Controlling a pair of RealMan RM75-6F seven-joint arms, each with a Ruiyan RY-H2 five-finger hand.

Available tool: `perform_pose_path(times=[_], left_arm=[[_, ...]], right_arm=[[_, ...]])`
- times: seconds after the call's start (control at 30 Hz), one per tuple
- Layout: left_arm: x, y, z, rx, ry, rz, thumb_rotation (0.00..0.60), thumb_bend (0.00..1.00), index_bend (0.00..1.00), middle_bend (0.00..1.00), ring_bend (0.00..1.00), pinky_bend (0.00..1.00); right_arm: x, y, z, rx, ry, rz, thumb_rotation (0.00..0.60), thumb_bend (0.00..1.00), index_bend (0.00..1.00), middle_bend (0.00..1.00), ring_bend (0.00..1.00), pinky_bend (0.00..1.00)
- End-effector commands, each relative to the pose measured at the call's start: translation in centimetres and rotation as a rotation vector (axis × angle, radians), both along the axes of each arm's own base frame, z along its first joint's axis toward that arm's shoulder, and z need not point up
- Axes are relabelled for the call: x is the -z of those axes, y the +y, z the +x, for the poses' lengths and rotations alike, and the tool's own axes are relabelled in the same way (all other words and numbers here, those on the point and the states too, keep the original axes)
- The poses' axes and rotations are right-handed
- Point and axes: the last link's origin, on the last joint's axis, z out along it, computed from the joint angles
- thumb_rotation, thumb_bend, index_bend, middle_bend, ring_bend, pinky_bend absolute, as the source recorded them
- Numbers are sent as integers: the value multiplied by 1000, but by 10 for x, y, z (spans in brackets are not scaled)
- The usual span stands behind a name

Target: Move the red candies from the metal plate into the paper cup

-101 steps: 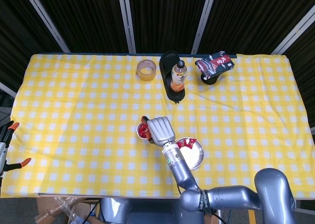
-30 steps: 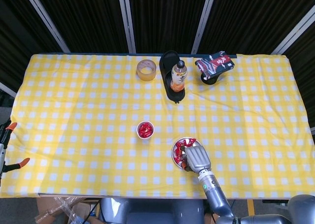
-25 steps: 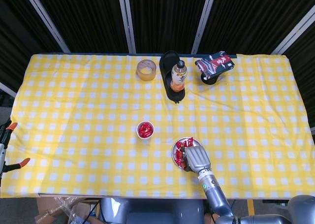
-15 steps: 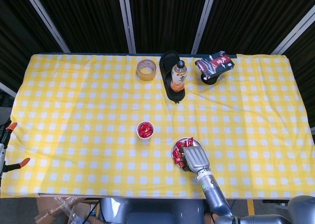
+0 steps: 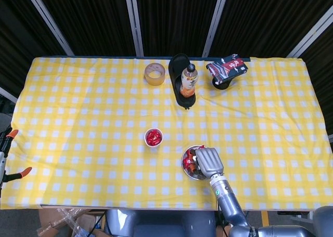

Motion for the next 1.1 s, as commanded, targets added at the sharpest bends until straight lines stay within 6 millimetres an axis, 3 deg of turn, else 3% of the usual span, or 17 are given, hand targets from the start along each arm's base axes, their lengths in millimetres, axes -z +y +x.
perform_pose_path(times=[0.03, 0.27, 0.5, 1.1], left_arm=[[0, 0, 0, 0, -1, -1, 600, 46, 0, 0, 0, 0], [0, 0, 0, -1, -3, -3, 600, 46, 0, 0, 0, 0], [-1, 1, -1, -10, -11, -7, 600, 46, 0, 0, 0, 0], [-2, 4, -2, -24, -34, -23, 600, 46, 0, 0, 0, 0]], right_arm=[[-9, -7, 9, -5, -19, -18, 600, 501, 572, 886, 902, 897], [-18, -23, 52, -75, -55, -35, 600, 501, 572, 886, 902, 897], [-7, -39, 86, -122, -49, -36, 600, 501, 572, 886, 902, 897], [29, -71, 114, -127, -36, -41, 600, 501, 572, 886, 902, 897]])
